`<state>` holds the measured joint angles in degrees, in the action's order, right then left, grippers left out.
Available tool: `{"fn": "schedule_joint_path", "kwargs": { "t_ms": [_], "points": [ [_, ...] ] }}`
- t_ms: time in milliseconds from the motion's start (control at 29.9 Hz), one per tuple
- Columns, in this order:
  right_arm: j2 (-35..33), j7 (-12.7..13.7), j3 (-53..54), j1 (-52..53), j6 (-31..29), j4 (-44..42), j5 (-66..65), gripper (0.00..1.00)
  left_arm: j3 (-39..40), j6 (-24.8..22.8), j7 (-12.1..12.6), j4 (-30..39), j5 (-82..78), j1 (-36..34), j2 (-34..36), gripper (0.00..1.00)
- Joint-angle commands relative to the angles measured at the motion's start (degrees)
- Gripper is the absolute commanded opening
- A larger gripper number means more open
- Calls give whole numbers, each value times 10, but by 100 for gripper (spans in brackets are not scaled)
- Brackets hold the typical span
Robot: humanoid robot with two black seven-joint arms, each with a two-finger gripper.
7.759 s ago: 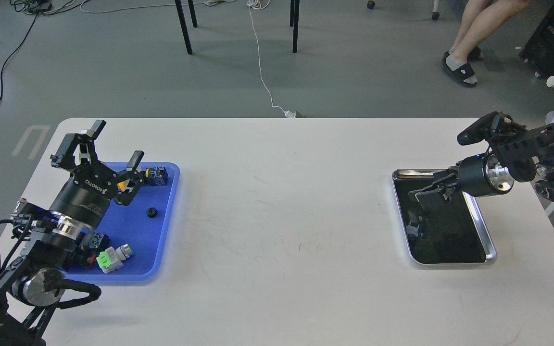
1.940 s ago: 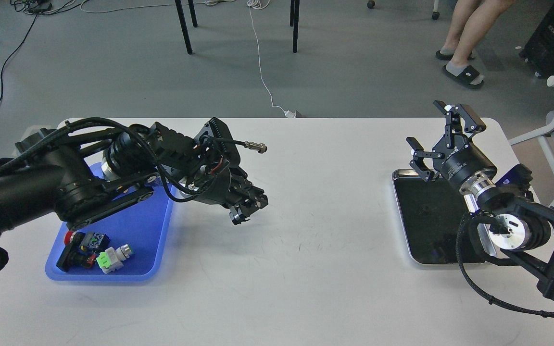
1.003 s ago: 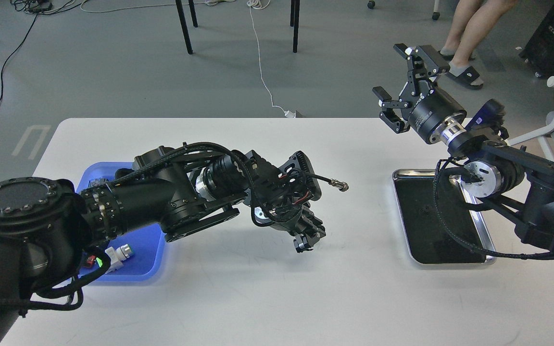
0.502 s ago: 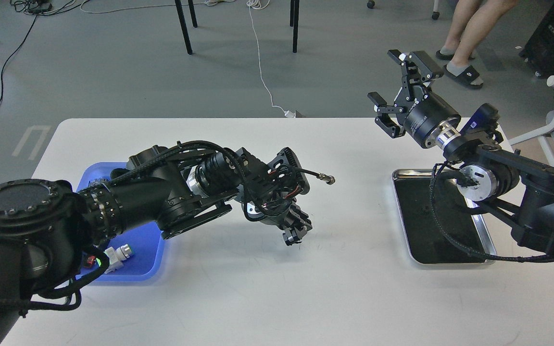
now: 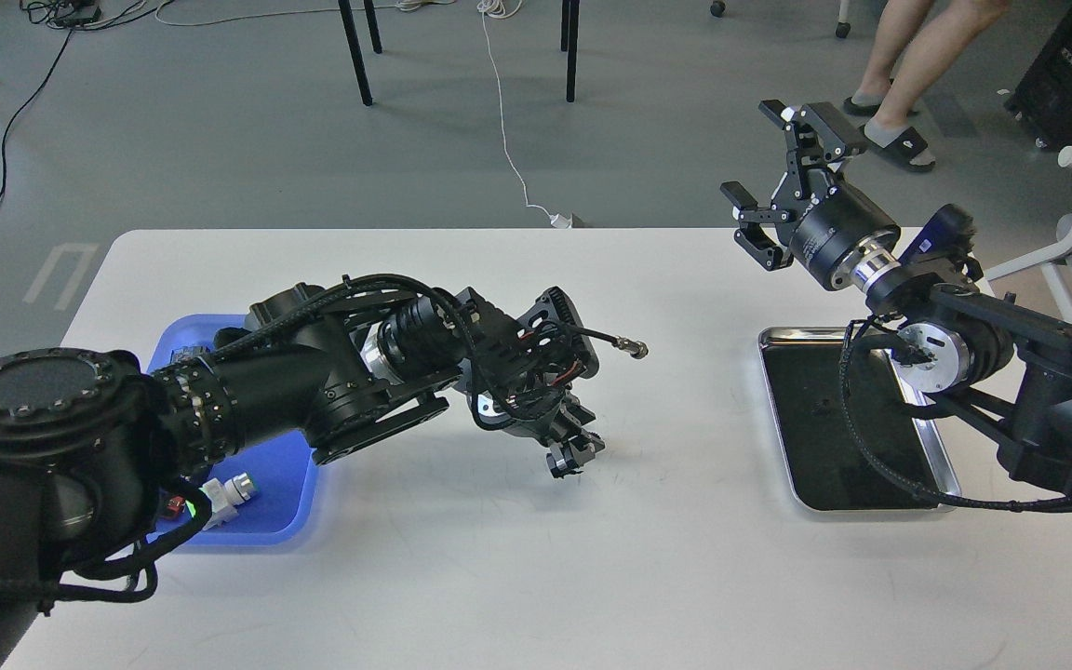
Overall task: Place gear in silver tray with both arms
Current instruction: 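Carry the gear with the left gripper toward the table center, then release the gear on the table and retract the left gripper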
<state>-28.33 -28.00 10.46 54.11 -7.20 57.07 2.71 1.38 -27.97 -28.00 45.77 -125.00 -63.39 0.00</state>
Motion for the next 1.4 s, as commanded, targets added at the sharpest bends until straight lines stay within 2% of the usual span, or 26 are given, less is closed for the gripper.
{"fn": "schedule_joint_path", "kwargs": {
  "t_ms": [0,301,401,535,702,769,970,1137,1371],
  "points": [
    [-1,0,0,-1,0,1,0,97,1,2,0,1,0,1,0,66],
    [-3,0,1,-1,-1,1,0,97,19,25,0,9,2,-7,0,92],
    [-17,0,5,-5,-3,5,0,97,64,41,0,18,106,-3,5,96],
    [-25,0,14,-19,-5,8,2,97,99,66,0,34,308,23,58,97],
    [-49,0,57,-51,-8,12,5,97,111,139,0,52,495,100,117,98],
    [-50,0,90,-75,-10,16,5,97,144,152,0,64,541,141,138,98],
    [-62,0,163,-138,-24,23,5,98,310,158,0,89,620,267,157,98],
    [-72,0,165,-159,-48,24,4,98,394,178,0,90,686,312,168,98],
    [-75,0,135,-155,-58,24,-37,98,514,159,0,91,853,349,185,98]
  ]
}}
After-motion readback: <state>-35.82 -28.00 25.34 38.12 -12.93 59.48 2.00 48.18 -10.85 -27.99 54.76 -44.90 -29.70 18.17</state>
